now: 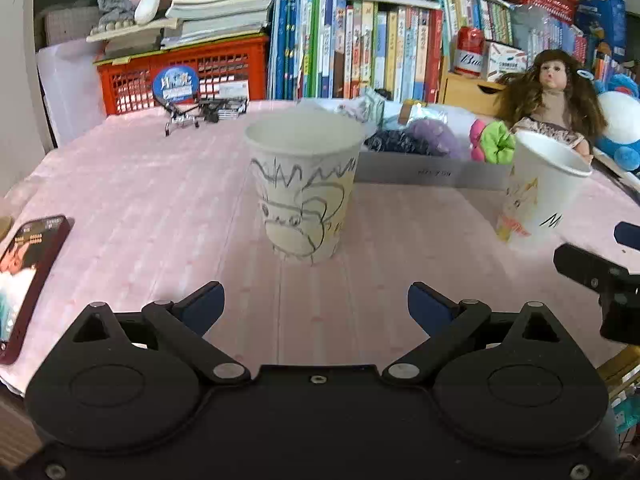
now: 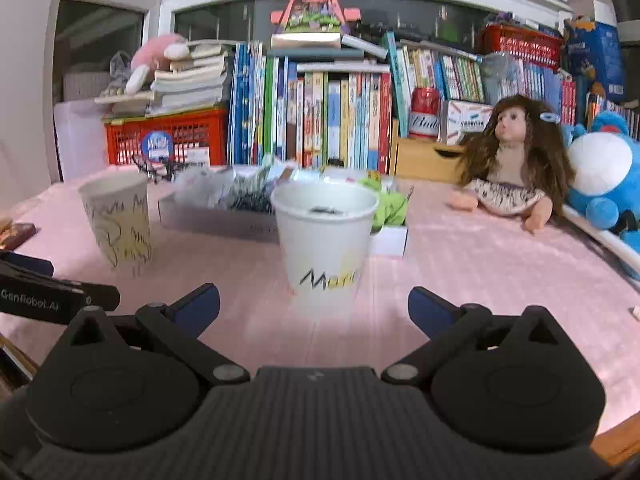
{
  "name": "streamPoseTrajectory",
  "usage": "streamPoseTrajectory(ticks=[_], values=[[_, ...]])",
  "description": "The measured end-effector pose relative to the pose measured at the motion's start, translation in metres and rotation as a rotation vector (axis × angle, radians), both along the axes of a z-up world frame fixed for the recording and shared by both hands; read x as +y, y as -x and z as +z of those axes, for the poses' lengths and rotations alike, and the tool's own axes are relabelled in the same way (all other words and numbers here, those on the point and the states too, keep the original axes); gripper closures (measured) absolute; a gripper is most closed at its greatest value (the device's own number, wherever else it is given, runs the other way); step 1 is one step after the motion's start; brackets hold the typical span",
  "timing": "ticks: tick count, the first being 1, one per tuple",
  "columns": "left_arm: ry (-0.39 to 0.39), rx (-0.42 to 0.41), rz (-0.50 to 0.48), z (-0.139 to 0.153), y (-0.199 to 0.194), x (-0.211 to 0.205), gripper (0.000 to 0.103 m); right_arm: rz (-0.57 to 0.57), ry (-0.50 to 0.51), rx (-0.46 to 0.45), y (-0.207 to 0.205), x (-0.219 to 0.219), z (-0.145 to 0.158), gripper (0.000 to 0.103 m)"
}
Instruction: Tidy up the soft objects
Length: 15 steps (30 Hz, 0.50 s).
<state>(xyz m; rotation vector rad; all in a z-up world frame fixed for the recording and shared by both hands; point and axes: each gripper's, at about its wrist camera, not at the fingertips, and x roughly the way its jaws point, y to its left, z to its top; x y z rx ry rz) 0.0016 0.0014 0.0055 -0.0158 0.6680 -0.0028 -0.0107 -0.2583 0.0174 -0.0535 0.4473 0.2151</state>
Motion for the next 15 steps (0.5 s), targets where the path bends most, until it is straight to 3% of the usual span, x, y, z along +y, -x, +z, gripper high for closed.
streamPoseTrajectory(ticks=[15], values=[[-0.021, 0.019, 0.042, -0.018, -0.009, -0.004, 0.003, -0.046, -0.006, 0.086, -0.014, 0.0, -0.026, 0.0]])
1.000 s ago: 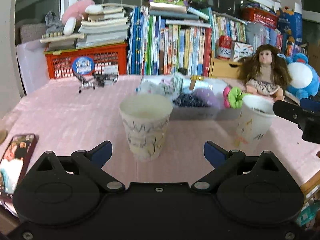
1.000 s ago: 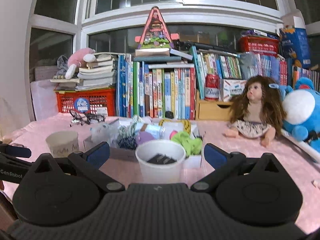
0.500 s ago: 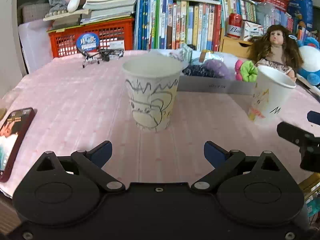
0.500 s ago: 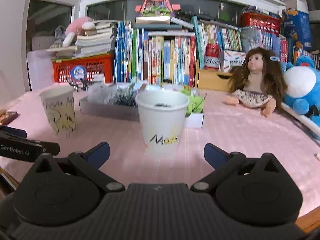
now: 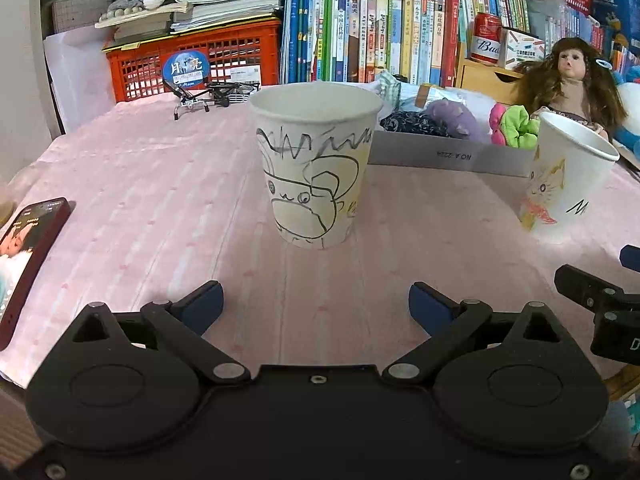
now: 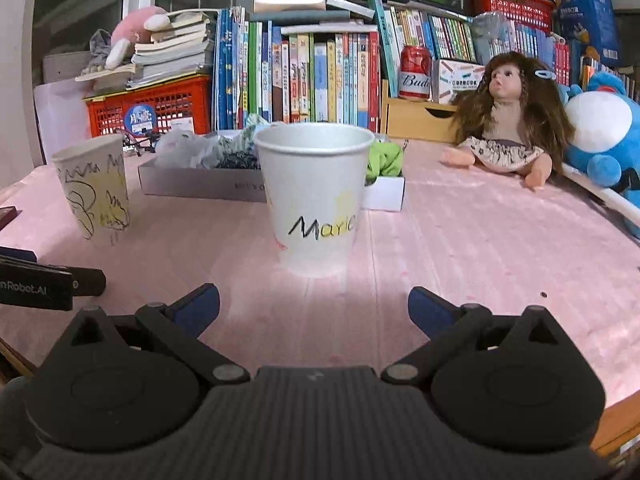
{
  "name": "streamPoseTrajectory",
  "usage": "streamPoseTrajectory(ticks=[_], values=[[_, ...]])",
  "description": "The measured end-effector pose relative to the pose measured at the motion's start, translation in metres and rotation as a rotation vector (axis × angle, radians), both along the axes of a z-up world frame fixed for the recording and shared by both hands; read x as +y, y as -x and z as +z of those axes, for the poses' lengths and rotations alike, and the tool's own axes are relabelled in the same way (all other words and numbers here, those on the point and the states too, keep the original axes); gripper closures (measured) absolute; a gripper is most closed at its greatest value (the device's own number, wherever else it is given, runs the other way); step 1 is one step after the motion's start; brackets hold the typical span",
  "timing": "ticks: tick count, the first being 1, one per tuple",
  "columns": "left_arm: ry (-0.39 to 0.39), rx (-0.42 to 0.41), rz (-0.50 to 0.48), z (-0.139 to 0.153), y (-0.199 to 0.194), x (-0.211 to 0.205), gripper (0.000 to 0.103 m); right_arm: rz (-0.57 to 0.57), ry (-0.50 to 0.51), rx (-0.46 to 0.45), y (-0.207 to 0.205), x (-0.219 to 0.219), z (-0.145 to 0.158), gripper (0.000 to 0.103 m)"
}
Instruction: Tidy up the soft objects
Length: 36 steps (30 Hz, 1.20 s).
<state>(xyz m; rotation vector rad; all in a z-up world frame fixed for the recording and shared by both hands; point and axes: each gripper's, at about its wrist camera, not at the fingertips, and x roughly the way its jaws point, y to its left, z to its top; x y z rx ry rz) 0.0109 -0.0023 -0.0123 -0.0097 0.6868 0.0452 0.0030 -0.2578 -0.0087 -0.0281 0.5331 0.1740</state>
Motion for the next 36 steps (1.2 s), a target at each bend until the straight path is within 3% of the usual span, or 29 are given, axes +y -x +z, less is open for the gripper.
streamPoseTrajectory(ticks=[16, 36], values=[[0.0, -0.001, 0.014, -0.003, -0.003, -0.001, 0.0, -0.059, 0.013, 0.037, -0.01, 0.007, -0.009, 0.0], [-0.004, 0.006, 0.016, -0.003, -0.005, -0.002, 0.0, -0.021, 0.019, 0.063, -0.013, 0.007, -0.007, 0.0]])
